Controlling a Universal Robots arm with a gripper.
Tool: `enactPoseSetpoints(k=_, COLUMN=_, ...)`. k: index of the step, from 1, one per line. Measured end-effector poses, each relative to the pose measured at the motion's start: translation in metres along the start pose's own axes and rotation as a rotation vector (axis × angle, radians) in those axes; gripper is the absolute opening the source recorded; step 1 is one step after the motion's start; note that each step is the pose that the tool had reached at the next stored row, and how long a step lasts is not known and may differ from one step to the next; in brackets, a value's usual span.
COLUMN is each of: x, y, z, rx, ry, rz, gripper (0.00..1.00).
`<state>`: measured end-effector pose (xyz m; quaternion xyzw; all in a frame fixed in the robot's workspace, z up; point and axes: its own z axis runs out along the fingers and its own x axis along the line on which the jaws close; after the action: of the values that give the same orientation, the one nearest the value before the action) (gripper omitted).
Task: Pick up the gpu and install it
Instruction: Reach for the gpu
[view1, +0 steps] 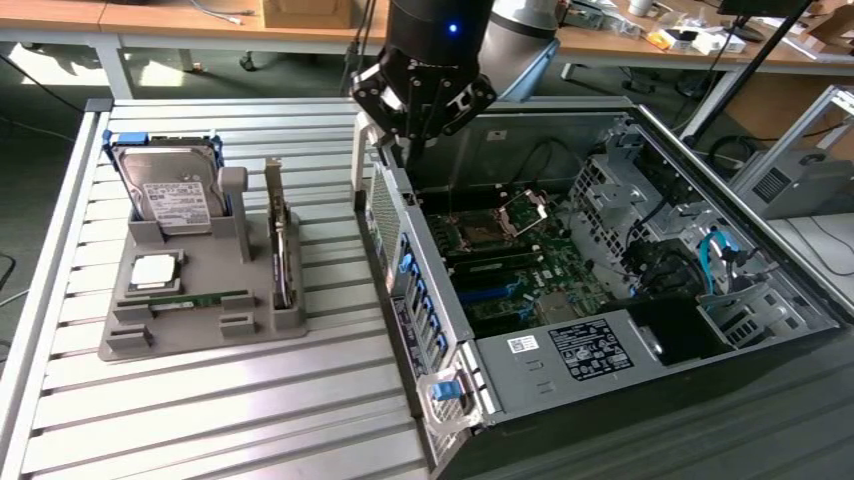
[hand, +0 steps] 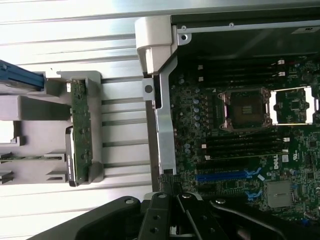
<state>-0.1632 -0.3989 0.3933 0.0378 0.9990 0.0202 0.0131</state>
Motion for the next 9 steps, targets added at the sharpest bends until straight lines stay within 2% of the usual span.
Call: enactPoseSetpoints(k=9, x=0.0044, y=-0.0003, z=-0.0002, rx=0.0001, ry=0.0, rz=0.0, gripper=0.11)
